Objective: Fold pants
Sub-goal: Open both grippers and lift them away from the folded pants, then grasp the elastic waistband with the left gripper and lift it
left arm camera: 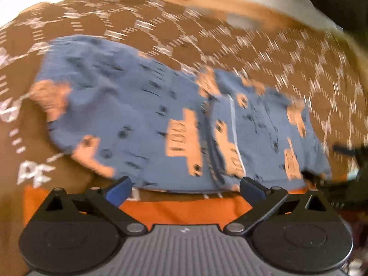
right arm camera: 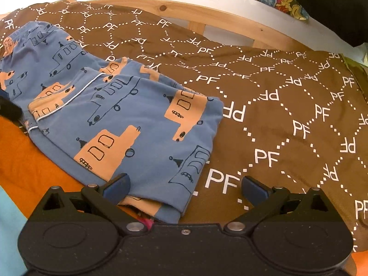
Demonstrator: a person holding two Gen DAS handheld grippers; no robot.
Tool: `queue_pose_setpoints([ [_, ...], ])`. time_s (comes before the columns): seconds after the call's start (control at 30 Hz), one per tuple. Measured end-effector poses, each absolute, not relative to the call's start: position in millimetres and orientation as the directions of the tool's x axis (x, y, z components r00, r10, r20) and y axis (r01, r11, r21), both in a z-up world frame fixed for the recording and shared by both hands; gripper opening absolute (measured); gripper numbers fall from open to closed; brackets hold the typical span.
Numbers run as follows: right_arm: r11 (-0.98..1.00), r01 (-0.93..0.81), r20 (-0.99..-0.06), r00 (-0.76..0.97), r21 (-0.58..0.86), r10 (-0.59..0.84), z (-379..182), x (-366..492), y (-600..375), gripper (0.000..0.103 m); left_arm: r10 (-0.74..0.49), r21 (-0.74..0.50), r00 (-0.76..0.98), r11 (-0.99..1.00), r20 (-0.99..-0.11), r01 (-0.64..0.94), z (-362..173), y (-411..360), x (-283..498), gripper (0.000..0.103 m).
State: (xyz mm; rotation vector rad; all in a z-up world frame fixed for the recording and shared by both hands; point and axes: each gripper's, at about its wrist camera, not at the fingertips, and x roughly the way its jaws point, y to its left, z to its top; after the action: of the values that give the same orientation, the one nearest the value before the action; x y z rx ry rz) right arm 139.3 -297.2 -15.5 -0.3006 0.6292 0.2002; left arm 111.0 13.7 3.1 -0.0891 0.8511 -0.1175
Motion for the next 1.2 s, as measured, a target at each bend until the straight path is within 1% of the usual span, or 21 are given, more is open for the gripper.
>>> queue_pose_setpoints([
  [0.1,0.935,-0.272,-0.598,0.797,-0.228,0.086,-15.6,138.0,-295.7,0.102,-0.067,-0.186,0.735,0.979,-0.675,-0.082,13.4,41.5,95.6,0.101],
  [0.17,0.933,-0.272,-0.594,0.800,-0.236,0.083,-15.7,137.1,-294.9,0.102,-0.003,-0.199,0.772,0.967,-0.636,-0.161,17.7,57.2,89.7,0.093],
  [0.27,0.931,-0.270,-0.589,0.804,-0.245,0.078,-15.7,136.1,-293.7,0.102,0.120,-0.157,0.781,0.950,-0.612,-0.269,22.7,77.5,94.0,0.074],
  [0.3,0.931,-0.269,-0.587,0.806,-0.248,0.077,-15.8,135.7,-293.3,0.102,0.148,-0.151,0.781,0.943,-0.606,-0.296,25.2,84.0,97.7,0.060],
  [0.33,0.930,-0.269,-0.586,0.807,-0.250,0.076,-15.9,135.5,-293.0,0.102,0.161,-0.155,0.781,0.937,-0.604,-0.313,27.6,90.7,101.3,0.049],
  [0.4,0.930,-0.269,-0.585,0.807,-0.251,0.075,-16.2,135.5,-292.8,0.102,0.146,-0.190,0.793,0.930,-0.592,-0.314,32.9,99.3,108.2,0.047],
  [0.47,0.930,-0.269,-0.586,0.807,-0.250,0.076,-16.3,135.3,-292.6,0.102,0.116,-0.204,0.815,0.939,-0.567,-0.276,38.8,99.7,112.3,0.044],
  [0.5,0.931,-0.269,-0.586,0.807,-0.248,0.077,-16.4,135.3,-292.7,0.102,0.101,-0.198,0.826,0.948,-0.554,-0.249,41.4,97.2,114.3,0.042],
  [0.57,0.932,-0.270,-0.587,0.806,-0.243,0.080,-16.7,135.5,-293.4,0.102,0.091,-0.162,0.838,0.964,-0.539,-0.209,45.6,91.0,118.8,0.042],
  [0.63,0.933,-0.270,-0.589,0.804,-0.236,0.084,-16.7,135.9,-294.6,0.102,0.129,-0.109,0.832,0.969,-0.540,-0.221,44.7,86.4,125.2,0.042],
  [0.67,0.934,-0.270,-0.590,0.803,-0.232,0.086,-16.7,136.1,-295.2,0.102,0.158,-0.087,0.823,0.966,-0.546,-0.244,43.6,86.1,127.7,0.043],
  [0.73,0.936,-0.271,-0.592,0.801,-0.225,0.090,-16.9,136.5,-296.2,0.102,0.230,-0.068,0.798,0.945,-0.557,-0.320,40.9,90.8,127.6,0.060],
  [0.77,0.937,-0.270,-0.593,0.800,-0.222,0.090,-16.8,136.9,-296.3,0.102,0.240,-0.086,0.791,0.935,-0.563,-0.345,39.3,97.4,128.4,0.060],
  [0.87,0.938,-0.270,-0.594,0.799,-0.218,0.092,-17.1,137.3,-296.6,0.102,0.188,-0.168,0.812,0.929,-0.553,-0.330,35.2,113.4,130.6,0.060],
  [0.97,0.938,-0.270,-0.593,0.800,-0.218,0.092,-17.3,137.1,-296.7,0.102,0.150,-0.175,0.828,0.943,-0.540,-0.284,31.9,118.6,138.8,0.060],
  [1.07,0.932,-0.263,-0.577,0.813,-0.248,0.077,-15.0,132.9,-292.8,0.102,0.109,-0.202,0.836,0.946,-0.537,-0.253,33.5,121.1,144.8,0.057],
  [1.1,0.930,-0.255,-0.557,0.828,-0.266,0.068,-12.6,129.0,-290.0,0.102,0.089,-0.217,0.840,0.946,-0.536,-0.239,34.2,121.7,145.8,0.052],
  [1.13,0.925,-0.250,-0.520,0.852,-0.287,0.069,-8.8,122.9,-286.6,0.102,0.072,-0.230,0.840,0.946,-0.538,-0.229,34.2,122.8,146.4,0.044],
  [1.17,0.921,-0.259,-0.487,0.869,-0.293,0.089,-4.9,117.5,-283.5,0.102,0.060,-0.241,0.837,0.945,-0.543,-0.223,32.5,123.2,148.5,0.041],
  [1.2,0.917,-0.277,-0.459,0.880,-0.287,0.122,-0.2,112.5,-279.7,0.102,0.046,-0.251,0.837,0.944,-0.545,-0.216,30.5,123.5,150.4,0.034],
])
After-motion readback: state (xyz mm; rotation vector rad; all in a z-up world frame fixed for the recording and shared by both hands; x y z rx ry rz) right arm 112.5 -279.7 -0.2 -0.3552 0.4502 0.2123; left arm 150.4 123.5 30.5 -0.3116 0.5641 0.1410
